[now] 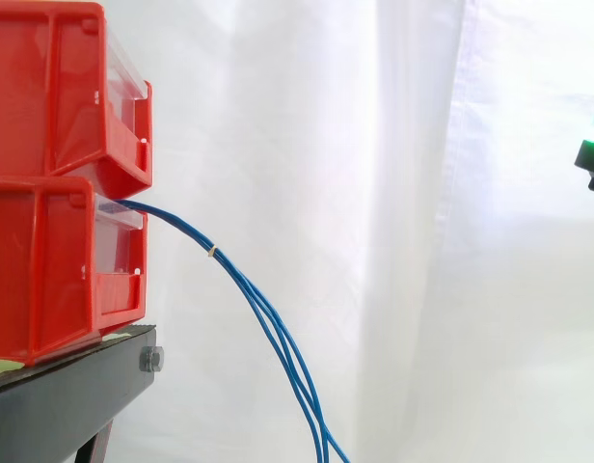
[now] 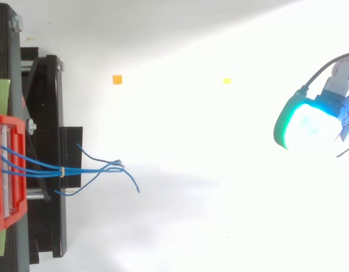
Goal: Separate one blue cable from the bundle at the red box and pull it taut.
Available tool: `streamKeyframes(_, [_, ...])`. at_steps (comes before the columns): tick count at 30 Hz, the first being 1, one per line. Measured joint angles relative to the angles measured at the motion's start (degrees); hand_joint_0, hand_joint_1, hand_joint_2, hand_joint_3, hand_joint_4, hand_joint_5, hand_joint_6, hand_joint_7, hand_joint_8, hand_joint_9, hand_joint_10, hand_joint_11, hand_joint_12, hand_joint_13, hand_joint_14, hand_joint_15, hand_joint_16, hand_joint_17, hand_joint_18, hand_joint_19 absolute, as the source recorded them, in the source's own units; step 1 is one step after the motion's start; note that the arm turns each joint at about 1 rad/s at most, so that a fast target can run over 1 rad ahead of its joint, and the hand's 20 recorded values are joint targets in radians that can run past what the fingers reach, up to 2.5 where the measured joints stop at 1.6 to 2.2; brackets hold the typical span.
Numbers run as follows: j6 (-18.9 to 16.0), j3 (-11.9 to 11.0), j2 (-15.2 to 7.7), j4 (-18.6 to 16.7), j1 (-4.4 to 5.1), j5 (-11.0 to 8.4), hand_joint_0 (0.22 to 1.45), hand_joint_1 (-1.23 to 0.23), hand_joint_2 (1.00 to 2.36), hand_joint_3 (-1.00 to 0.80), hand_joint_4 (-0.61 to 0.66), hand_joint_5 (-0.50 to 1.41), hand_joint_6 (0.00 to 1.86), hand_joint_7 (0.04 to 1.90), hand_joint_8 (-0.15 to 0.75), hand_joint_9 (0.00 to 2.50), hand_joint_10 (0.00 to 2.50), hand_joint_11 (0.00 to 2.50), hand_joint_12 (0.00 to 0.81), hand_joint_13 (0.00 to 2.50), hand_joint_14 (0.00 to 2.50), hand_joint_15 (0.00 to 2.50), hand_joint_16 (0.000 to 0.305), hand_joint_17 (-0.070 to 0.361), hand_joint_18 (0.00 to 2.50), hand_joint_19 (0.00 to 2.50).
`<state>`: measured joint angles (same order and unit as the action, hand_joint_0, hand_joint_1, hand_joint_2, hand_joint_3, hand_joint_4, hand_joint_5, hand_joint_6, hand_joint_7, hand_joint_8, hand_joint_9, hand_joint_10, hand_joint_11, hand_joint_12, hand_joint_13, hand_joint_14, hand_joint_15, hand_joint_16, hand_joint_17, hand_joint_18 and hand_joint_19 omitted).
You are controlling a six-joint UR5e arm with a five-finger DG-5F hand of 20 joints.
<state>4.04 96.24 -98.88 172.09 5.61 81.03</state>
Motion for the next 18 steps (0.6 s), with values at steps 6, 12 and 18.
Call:
streamKeyframes(6, [0.0,0.0,0.0,0.0,0.01,0.00,0.55,-0.56,1.00,-0.50,0.32,-0.22,0.50,0.85,0.386,0.66,0.01,0.55,0.443,0.70,0.01,0.41,0.059,0.132,0.77,0.53])
streamKeyframes(12, [0.0,0.0,0.0,0.0,0.00,0.00,0.54,-0.57,1.00,-0.50,0.32,-0.23,0.50,0.85,0.381,0.50,0.01,0.48,0.437,0.65,0.01,0.39,0.057,0.128,0.72,0.51])
streamKeyframes(18, [0.0,0.0,0.0,0.0,0.01,0.00,0.53,-0.60,1.00,-0.50,0.31,-0.24,0.50,0.84,0.365,0.36,0.01,0.36,0.424,0.57,0.01,0.36,0.055,0.125,0.66,0.47])
